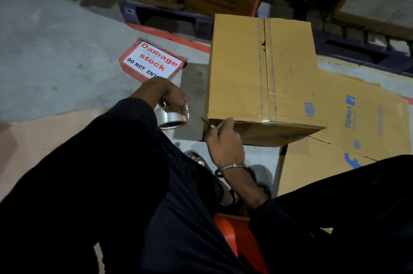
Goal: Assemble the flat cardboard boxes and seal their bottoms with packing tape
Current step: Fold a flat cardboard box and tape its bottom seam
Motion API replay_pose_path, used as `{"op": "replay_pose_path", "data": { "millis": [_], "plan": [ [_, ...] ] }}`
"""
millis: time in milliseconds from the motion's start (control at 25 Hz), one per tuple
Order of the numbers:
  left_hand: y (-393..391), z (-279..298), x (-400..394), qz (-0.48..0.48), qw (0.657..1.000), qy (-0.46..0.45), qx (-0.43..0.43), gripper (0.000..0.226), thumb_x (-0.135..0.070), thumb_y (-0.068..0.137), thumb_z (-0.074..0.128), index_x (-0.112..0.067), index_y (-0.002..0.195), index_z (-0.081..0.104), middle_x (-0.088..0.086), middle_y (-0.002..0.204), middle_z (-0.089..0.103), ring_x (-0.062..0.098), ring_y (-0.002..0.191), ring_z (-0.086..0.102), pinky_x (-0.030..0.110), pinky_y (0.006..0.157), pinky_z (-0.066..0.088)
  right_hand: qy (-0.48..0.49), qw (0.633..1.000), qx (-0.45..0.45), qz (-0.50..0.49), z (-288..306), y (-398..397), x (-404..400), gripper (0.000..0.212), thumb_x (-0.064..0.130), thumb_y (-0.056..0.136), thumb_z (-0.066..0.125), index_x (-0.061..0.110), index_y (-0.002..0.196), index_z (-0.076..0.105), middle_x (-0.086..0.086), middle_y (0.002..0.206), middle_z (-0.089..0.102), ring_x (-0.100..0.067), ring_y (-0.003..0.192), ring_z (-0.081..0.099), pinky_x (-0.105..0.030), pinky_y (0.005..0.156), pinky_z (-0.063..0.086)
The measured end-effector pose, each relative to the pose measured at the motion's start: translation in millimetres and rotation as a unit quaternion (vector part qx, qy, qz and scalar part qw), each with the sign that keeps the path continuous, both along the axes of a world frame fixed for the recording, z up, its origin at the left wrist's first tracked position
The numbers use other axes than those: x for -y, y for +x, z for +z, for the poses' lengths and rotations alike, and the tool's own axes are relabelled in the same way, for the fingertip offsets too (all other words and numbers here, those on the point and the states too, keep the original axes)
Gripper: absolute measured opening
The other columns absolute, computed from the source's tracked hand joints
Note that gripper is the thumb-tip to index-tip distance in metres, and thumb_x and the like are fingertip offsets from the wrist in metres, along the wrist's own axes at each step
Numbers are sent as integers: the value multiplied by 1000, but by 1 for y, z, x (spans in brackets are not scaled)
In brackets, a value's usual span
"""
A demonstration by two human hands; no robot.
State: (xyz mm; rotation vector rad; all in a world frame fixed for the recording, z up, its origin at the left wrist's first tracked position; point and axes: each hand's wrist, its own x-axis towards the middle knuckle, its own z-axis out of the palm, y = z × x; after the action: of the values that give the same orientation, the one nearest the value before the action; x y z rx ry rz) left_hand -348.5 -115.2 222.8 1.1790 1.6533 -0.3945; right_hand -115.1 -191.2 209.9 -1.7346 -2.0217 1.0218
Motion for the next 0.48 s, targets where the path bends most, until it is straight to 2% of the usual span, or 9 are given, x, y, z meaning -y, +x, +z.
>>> {"op": "replay_pose_path", "data": {
  "millis": [120,280,400,480],
  "plan": [
    [-8,5,1,23,999,31,-10,7,-22,101,65,-21,107,68,6,110,62,23,95,59,37,80,52,78,996,39,-27,5,-12,-34,32,42,92,57,20,106,39,0,74,63,-25,64,58,-33,57,44],
    [-9,7,3,31,999,13,1,20,-19,100,64,-15,119,67,11,118,63,27,100,62,41,92,55,116,988,98,-6,-18,-30,-58,50,61,86,63,19,106,43,-3,78,66,-29,69,61,-34,57,47],
    [-8,8,3,41,999,8,8,16,-15,100,63,-18,114,68,11,117,65,25,98,63,40,90,55,130,979,157,21,-38,-31,-57,54,55,82,71,17,108,44,-6,78,67,-31,70,66,-33,56,48],
    [-10,8,2,40,999,9,12,16,-15,100,64,-17,115,68,11,116,65,25,96,64,37,84,55,135,976,166,43,-42,-29,-57,58,52,79,78,16,111,44,-6,78,67,-31,70,66,-35,57,52]
  ]
}}
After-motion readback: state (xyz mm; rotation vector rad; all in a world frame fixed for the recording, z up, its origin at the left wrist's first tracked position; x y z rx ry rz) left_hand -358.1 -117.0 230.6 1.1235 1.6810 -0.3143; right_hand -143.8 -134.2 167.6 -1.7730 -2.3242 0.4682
